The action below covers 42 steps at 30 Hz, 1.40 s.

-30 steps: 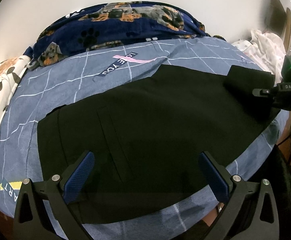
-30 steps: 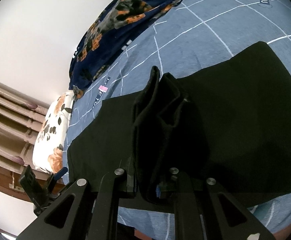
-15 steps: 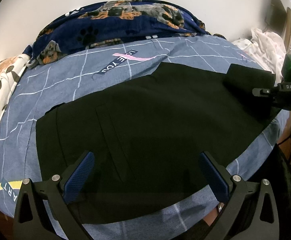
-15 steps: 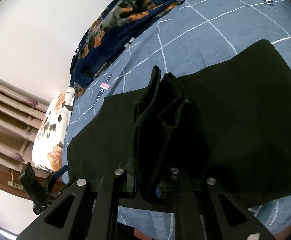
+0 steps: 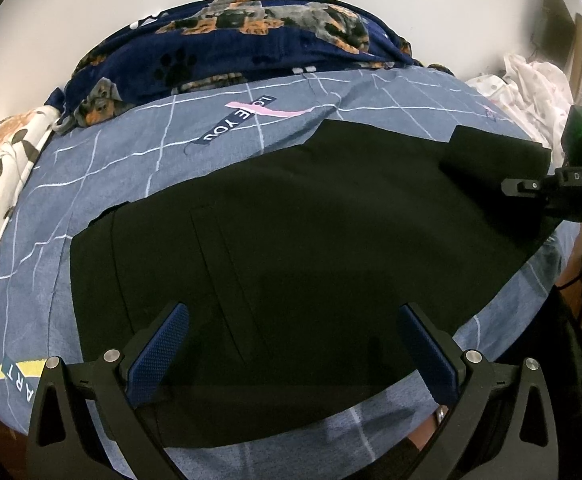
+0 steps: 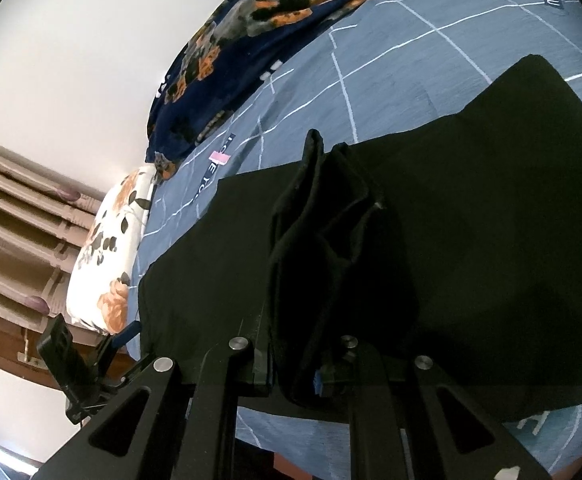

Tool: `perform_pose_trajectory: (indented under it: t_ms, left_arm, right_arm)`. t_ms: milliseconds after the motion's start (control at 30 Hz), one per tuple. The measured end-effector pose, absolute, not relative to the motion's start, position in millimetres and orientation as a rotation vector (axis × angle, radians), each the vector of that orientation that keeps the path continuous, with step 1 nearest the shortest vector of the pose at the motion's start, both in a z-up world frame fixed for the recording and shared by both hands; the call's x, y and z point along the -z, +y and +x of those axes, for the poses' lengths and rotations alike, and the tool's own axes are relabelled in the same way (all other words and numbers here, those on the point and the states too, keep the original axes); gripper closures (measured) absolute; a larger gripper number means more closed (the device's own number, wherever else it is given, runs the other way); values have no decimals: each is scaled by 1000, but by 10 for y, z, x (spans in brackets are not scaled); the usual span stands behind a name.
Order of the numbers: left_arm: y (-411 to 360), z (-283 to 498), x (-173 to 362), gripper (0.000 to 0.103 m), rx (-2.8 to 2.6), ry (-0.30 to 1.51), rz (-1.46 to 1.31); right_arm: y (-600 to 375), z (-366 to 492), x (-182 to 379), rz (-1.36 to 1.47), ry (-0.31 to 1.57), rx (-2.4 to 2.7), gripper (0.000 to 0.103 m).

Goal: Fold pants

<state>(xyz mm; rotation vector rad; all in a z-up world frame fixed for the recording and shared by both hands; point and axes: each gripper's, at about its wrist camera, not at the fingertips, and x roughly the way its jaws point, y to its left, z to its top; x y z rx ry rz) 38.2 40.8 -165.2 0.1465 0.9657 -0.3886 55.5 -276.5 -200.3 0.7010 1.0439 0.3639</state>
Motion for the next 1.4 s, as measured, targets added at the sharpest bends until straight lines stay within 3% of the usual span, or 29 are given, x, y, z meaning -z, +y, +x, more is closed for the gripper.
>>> perform_pose_trajectory:
  t_ms: [1000,1400]
  left_arm:
    - [401,405,1695,0,387,994,145]
    - [408,421,1707,0,386,1000,144]
  right_arm:
    - [-2698,575,2069,731,1068,-386,83]
    - [-2696,560,2140,795,1098,-432,59]
